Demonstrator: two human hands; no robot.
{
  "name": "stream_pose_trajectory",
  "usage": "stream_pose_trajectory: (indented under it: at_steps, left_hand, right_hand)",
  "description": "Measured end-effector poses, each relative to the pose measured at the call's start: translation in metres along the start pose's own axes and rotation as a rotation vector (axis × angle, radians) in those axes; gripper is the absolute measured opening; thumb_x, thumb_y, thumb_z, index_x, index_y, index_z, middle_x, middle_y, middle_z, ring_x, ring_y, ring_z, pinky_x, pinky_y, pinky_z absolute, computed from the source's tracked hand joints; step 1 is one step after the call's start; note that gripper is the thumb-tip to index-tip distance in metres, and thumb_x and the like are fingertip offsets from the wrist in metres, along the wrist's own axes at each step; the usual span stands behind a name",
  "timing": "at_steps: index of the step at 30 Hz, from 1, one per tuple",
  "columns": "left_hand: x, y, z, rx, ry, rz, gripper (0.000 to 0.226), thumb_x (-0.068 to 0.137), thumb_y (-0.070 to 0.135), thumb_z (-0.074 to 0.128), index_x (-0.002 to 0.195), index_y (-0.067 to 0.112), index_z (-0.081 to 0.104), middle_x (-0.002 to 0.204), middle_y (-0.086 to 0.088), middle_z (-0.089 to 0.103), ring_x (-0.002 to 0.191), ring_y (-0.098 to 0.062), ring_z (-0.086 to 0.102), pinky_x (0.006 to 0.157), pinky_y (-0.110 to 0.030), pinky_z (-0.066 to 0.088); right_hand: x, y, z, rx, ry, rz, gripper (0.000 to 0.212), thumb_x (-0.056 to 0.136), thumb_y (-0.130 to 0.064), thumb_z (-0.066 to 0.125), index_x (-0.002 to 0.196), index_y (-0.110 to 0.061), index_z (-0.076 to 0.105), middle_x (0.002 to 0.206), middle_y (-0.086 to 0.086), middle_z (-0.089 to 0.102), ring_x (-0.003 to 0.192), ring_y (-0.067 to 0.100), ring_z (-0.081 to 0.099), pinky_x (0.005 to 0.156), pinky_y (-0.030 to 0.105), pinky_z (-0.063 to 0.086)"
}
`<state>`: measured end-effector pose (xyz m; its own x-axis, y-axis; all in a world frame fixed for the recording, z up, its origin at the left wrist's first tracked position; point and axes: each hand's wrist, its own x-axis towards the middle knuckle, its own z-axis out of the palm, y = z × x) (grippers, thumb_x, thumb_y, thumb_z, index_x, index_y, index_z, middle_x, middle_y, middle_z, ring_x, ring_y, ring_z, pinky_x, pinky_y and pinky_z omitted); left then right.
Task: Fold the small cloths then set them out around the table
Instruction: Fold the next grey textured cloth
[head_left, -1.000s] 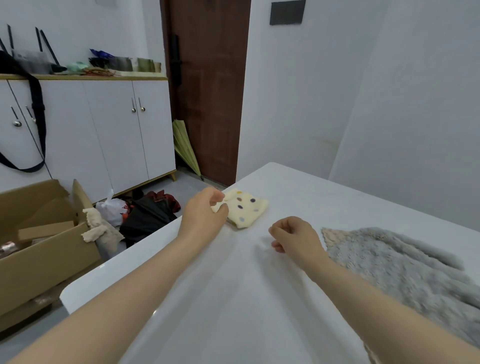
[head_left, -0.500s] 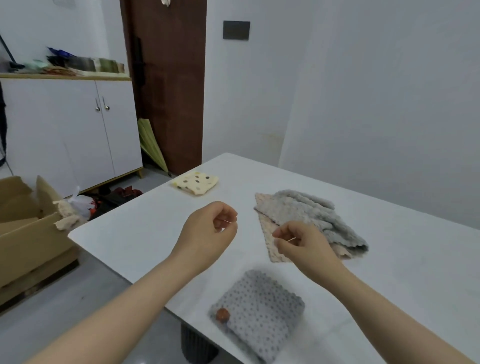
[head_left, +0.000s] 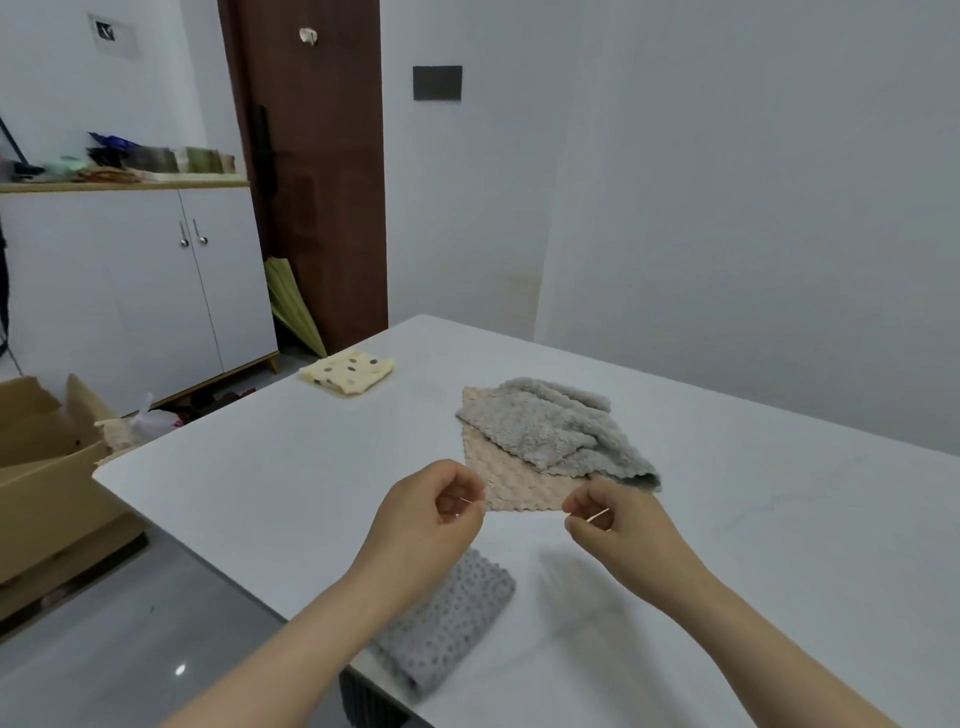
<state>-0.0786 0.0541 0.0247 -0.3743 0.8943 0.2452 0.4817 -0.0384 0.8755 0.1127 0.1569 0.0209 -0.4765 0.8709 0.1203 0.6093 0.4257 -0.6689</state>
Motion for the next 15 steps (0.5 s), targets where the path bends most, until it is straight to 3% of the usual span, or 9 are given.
stream_pose_trajectory:
  at_steps: [6,10,15]
  left_hand:
    - [0.033,0.002,0.034,0.139,-0.044,0.024,0.011,0.084,0.015,0.059,0.089,0.024,0.063,0.09,0.011,0.066,0.082,-0.001,0.061,0.076,-0.02,0.052]
    - [0.06,-0.007,0.053,0.267,-0.085,0.045,0.011,0.085,0.019,0.058,0.094,0.024,0.061,0.099,0.013,0.062,0.088,-0.003,0.059,0.082,-0.024,0.05]
    - [0.093,-0.015,0.075,0.321,-0.124,0.054,0.019,0.084,0.019,0.06,0.101,0.026,0.057,0.109,0.008,0.057,0.094,-0.006,0.056,0.086,-0.026,0.048]
  right_hand:
    - [0.031,0.035,-0.019,-0.168,0.085,-0.032,0.008,0.084,-0.021,0.059,0.088,-0.024,0.065,0.084,-0.011,0.066,0.078,0.009,0.06,0.07,0.025,0.049]
    - [0.054,0.051,-0.02,-0.296,0.141,-0.064,0.015,0.085,-0.021,0.058,0.096,-0.021,0.068,0.09,-0.006,0.061,0.086,0.015,0.054,0.068,0.023,0.034]
    - [0.072,0.061,-0.024,-0.162,0.148,-0.029,0.028,0.081,-0.016,0.062,0.109,-0.019,0.067,0.104,-0.004,0.065,0.1,0.015,0.059,0.081,0.024,0.044]
